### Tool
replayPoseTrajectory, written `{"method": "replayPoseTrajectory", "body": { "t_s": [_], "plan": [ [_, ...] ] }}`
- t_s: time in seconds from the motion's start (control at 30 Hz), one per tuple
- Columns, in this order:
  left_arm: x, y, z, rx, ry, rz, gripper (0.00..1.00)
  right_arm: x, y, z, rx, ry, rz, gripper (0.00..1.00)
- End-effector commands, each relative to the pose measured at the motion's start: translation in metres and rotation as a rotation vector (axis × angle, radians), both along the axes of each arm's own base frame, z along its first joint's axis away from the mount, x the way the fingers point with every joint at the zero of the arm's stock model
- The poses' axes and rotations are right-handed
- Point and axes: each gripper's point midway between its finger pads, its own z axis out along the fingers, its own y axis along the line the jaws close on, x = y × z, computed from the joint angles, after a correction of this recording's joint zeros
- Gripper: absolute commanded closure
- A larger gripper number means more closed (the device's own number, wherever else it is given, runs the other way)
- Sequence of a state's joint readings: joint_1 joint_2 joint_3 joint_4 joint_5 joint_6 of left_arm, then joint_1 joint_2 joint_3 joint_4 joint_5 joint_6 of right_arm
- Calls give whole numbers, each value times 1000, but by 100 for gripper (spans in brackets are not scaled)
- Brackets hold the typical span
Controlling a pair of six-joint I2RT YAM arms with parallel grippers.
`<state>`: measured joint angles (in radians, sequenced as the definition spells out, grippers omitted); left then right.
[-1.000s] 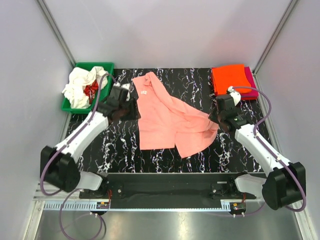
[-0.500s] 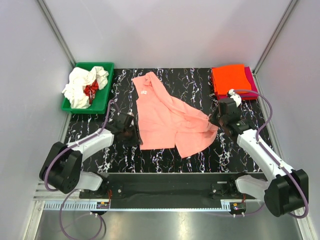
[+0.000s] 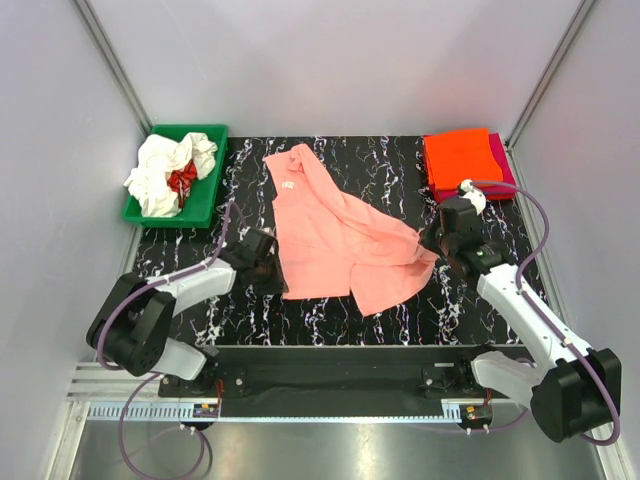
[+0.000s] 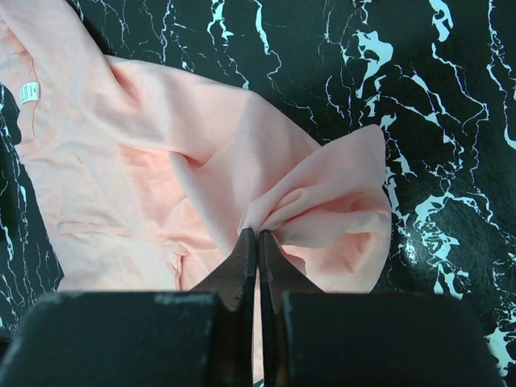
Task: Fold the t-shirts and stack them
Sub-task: Flatten the tshirt out
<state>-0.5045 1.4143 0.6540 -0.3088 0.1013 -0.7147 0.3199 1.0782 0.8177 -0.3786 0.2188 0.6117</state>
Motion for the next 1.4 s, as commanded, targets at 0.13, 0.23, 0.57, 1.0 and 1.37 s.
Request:
{"method": "replayPoseTrajectory", "body": {
  "t_s": [0.13,0.23,0.57,1.0,1.37],
  "plan": [
    [-3,14,-2,110,0,-1,100,5,5,9,31,-38,7,100],
    [25,37,64,248,-144,23,100,2,14,0,61,-2,48,100],
    [41,134,281,292,-595,260,100,-11,66,-26,181,163,319,99],
    [163,141,467,205,-928,373,100,133,13,205,10,-325,52,100],
    [86,145,380,161,-795,294,100,60,32,170,50,-220,266,100]
  ]
}}
